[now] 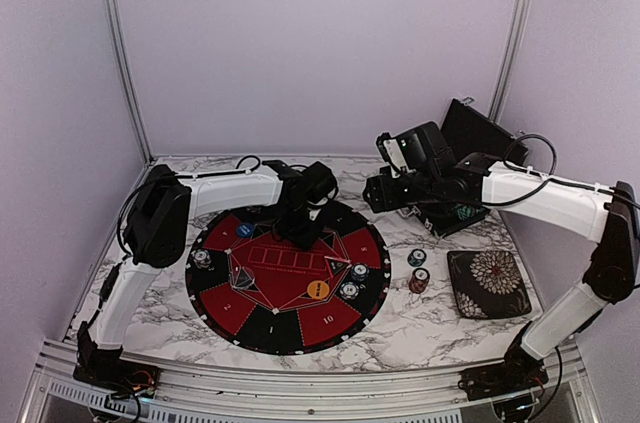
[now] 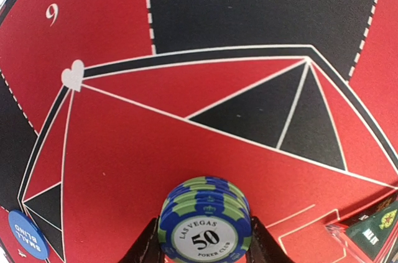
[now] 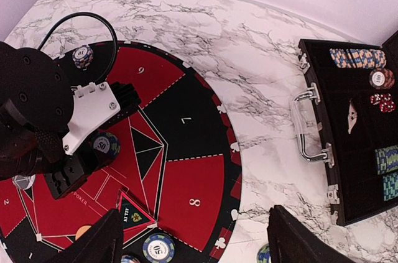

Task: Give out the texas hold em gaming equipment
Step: Move the poker chips pile to the small blind area.

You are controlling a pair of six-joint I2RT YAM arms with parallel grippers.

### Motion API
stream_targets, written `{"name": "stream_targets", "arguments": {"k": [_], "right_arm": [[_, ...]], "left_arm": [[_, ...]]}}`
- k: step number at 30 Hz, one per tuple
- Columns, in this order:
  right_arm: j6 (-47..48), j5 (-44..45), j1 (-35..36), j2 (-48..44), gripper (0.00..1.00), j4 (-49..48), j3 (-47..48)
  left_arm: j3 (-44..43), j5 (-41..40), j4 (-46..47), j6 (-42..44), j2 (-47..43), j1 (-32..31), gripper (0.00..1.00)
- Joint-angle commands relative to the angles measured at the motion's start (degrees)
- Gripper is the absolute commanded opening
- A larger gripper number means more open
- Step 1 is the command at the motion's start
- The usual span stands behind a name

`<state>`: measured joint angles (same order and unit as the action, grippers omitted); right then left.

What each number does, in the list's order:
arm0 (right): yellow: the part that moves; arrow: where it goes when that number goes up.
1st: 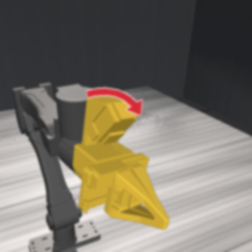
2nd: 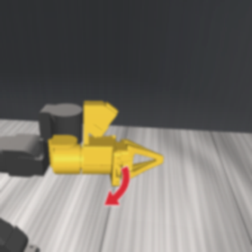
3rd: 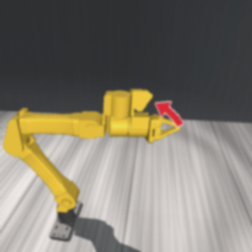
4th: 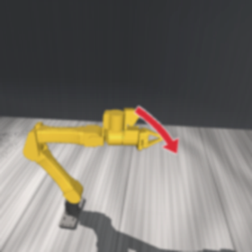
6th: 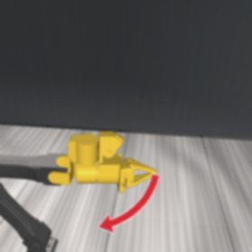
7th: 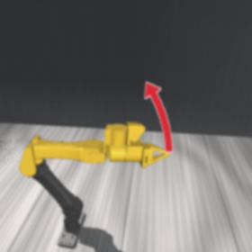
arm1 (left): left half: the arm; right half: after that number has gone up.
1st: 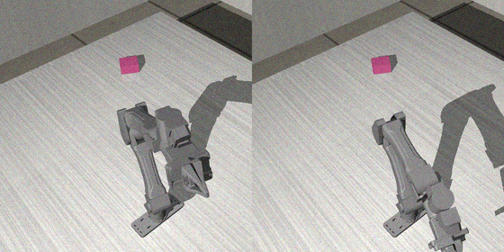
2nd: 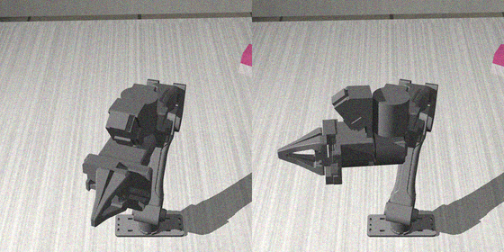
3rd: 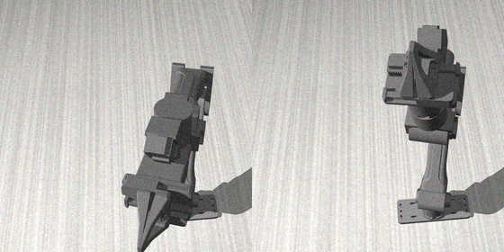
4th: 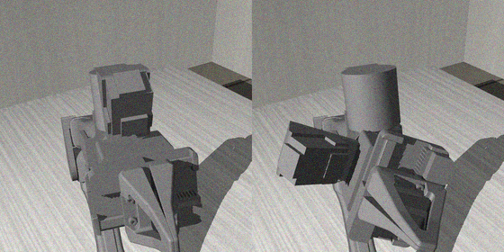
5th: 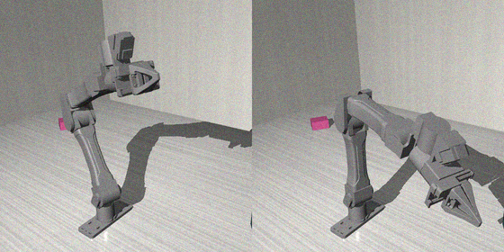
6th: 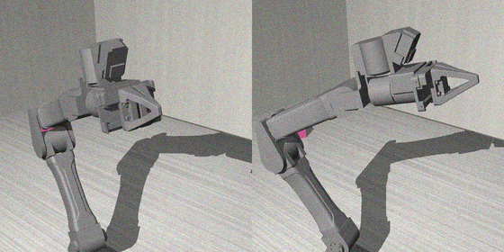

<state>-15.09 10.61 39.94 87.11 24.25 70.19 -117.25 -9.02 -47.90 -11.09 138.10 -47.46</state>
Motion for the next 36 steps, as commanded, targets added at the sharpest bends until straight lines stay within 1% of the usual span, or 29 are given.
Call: {"name": "stream_targets", "arguments": {"k": [1, 12, 19, 36], "right_arm": [[-0.8, 0.7, -0.4, -1.4, 0.77, -0.2, -0.3], [-0.5, 1.0, -0.5, -1.1, 0.77, -0.1, -0.1], [-0.5, 1.1, -0.4, -0.7, 0.77, 0.1, 0.5], [-0.6, 1.1, -0.4, 2.0, 0.77, 0.9, 2.7]], "left_arm": [[0.3, -0.3, -1.0, -0.6, 2.4, 1.4, 0.30], [0.1, 1.0, -0.5, 0.2, 3.2, 4.7, 0.30], [-0.3, 1.3, -0.2, 2.2, 3.9, 7.0, 0.30], [-6.7, 2.0, -0.2, 9.6, 8.0, 11.8, 0.30]]}}
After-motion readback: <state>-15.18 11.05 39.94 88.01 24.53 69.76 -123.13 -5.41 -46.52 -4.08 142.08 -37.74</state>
